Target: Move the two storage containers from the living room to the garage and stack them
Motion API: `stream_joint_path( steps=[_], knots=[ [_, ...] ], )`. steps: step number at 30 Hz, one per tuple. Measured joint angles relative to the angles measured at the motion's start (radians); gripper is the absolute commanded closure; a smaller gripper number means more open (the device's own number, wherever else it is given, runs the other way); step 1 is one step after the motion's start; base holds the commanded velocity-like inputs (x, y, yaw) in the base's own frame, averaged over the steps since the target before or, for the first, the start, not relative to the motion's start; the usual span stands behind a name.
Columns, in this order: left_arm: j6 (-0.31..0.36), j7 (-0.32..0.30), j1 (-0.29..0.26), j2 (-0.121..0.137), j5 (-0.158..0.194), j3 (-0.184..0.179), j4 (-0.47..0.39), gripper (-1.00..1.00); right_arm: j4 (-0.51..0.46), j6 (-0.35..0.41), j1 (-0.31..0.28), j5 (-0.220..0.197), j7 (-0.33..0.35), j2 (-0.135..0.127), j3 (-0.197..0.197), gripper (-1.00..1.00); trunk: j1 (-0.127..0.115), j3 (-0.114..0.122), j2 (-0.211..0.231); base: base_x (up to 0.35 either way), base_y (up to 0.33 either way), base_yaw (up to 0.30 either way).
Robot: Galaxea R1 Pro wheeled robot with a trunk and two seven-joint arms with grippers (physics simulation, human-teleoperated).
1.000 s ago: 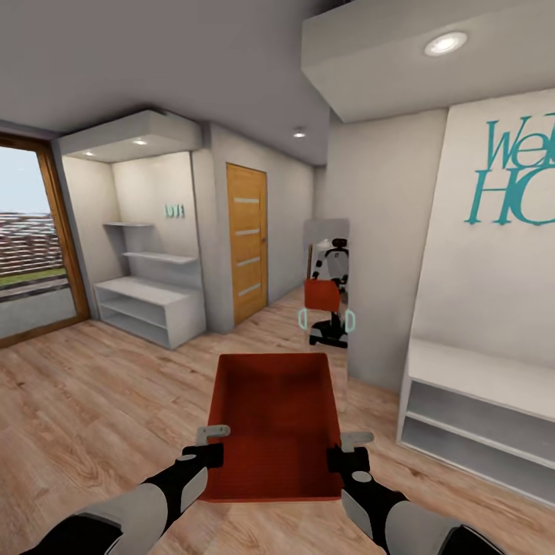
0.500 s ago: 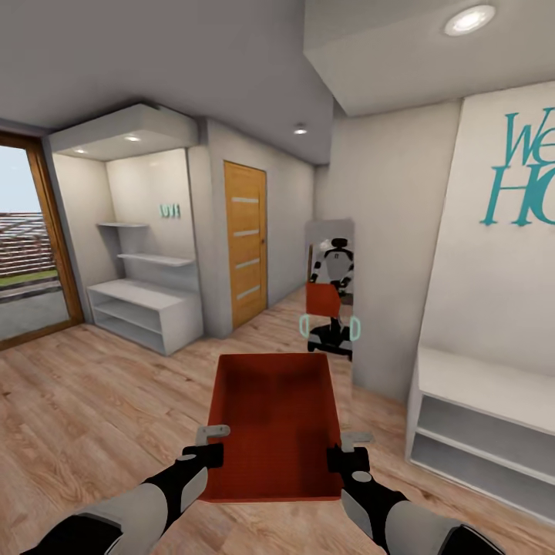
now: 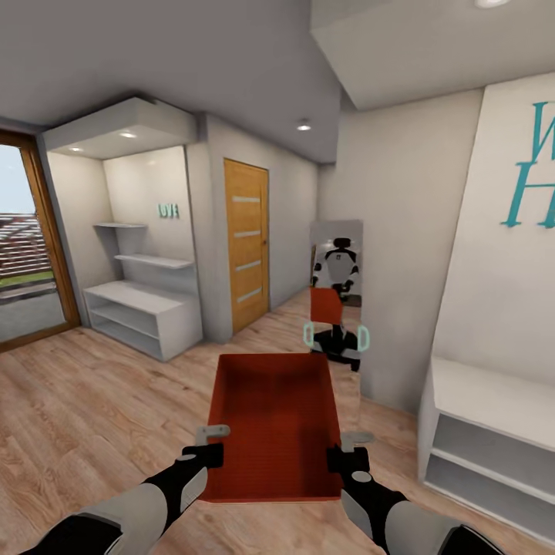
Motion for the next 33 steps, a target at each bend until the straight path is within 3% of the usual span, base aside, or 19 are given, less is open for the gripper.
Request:
stream_joint_path(
  steps=[33],
  knots=[
    [-0.002,0.000,0.000,0.000,0.000,0.001,0.000,1.00,0.000,0.000,-0.001,0.002,-0.002,0.000,0.000,1.00,0.000,0.000,0.000,0.326,0.000,0.264]
  ],
)
